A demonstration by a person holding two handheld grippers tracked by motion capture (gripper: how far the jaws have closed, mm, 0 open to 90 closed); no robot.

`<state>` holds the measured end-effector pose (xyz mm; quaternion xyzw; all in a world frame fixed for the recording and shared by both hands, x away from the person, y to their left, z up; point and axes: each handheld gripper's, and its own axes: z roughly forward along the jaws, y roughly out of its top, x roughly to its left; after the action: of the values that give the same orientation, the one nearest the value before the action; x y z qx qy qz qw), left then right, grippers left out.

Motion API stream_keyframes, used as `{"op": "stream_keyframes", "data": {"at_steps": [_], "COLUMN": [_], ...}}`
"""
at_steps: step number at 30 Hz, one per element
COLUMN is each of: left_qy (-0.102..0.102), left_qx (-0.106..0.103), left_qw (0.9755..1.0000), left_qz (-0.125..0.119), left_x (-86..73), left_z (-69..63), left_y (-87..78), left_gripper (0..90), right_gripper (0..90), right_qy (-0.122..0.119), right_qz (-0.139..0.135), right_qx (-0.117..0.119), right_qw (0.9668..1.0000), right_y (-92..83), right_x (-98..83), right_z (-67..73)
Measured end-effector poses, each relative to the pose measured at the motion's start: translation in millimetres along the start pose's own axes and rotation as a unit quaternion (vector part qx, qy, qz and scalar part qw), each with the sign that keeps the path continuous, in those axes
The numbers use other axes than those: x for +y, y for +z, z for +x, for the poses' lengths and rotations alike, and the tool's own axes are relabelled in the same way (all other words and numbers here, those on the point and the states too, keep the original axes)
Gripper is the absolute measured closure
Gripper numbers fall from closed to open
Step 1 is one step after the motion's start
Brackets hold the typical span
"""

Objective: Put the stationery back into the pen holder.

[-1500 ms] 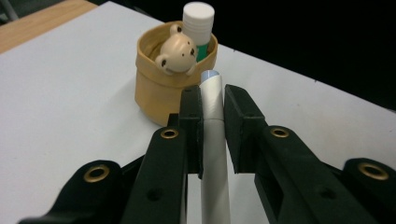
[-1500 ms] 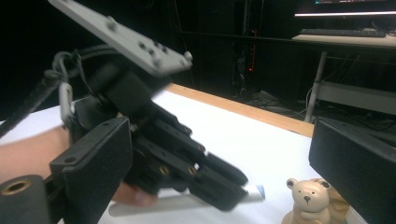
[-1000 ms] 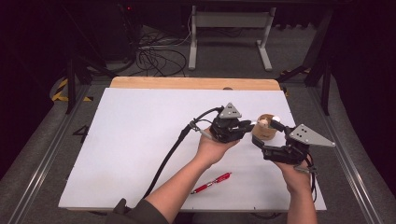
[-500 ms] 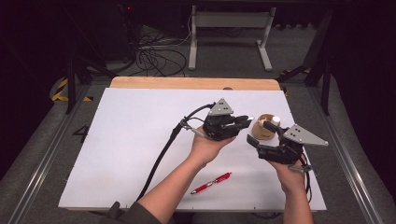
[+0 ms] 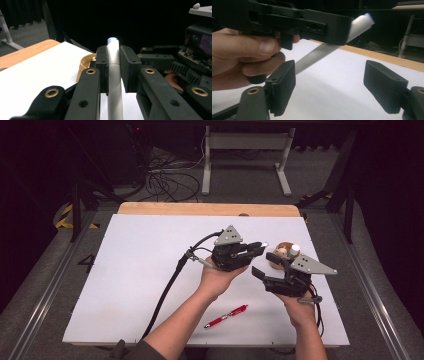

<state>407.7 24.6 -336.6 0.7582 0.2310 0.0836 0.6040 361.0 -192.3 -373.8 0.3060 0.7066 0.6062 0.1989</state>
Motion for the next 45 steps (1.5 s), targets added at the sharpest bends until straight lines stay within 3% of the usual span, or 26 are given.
{"op": "stream_keyframes", "data": {"at_steps": [8, 22, 45], "left_qy": [-0.001, 0.002, 0.005], "left_qx": [-0.003, -0.007, -0.009], "left_qw": [0.9999, 0.9998, 0.9995], "left_qz": [-0.011, -0.02, -0.029], "left_x": [-0.7, -1.3, -7.4], "left_z": [-2.8, -7.0, -5.4], "left_y": [0.4, -0.7, -20.6], "left_gripper": [78.4, 78.4, 78.2], "right_gripper": [33.5, 47.8, 74.1], "right_qy": [0.012, 0.023, 0.001], "right_qz": [0.002, -0.002, 0.011], "right_qx": [0.016, 0.024, 0.009], "right_qw": [0.9998, 0.9995, 0.9999], "right_y": [9.9, 13.9, 16.4], "right_x": [-1.7, -2.1, -6.0], "right_z": [8.9, 13.1, 13.7]}}
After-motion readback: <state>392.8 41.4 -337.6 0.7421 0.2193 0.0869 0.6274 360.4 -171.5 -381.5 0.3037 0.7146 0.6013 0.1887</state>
